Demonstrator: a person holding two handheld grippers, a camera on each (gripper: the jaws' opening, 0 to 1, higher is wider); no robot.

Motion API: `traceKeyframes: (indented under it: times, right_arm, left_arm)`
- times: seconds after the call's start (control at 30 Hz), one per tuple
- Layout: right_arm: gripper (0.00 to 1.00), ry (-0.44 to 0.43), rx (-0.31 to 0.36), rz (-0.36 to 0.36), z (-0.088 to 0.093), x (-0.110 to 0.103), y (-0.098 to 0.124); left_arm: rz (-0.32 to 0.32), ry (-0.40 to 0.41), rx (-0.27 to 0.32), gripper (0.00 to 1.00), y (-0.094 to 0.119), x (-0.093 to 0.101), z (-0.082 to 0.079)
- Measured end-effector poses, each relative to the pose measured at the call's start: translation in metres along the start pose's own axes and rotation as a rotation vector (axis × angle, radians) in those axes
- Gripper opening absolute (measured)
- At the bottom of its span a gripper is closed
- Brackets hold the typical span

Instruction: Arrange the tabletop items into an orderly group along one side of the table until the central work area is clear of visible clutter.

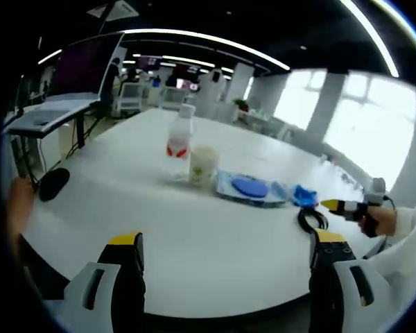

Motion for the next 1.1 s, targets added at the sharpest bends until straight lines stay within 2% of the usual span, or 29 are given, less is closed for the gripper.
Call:
traceKeyframes:
  times: [0.13, 0.4, 0.63, 0.93, 1.1]
  right_arm:
    - [0.86, -0.021, 0.019, -0.005, -0.004, -0.005, 0.008]
    - [0.87, -0.052, 0.043, -0.016, -0.009, -0.010, 0.021]
    - [0.86, -0.053, 0.086, 0.011, -0.009, -0.014, 0.043]
    - [0.90, -0.069, 0.105, 0.014, 0.000, -0.022, 0.072]
    - [0.91, -0.083, 0.116, 0.017, 0.003, -0.028, 0.083]
  left_arm:
    - [0.054, -0.040, -0.041, 0.96, -0.005, 0.000, 0.000]
    - [0.105, -0.031, -0.027, 0.96, -0.016, -0.009, -0.014]
    - [0.163, -0.057, -0.061, 0.96, -0.022, -0.015, -0.012]
    - [0.188, -0.068, -0.079, 0.95, -0.026, -0.033, -0.016]
    - [0.208, -0.076, -0.086, 0.95, -0.025, -0.036, -0.016]
Point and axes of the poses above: the point that each gripper's makers call its tool centre point, and the gripper's own axes: y roughly backward along the fingers, x roughly to its right, z roughly out of its underside, the point moved 5 cm from there along y, roughly backward along the fingers, and after that the axes turned 14 degrees about x, right-handed, at the moved point
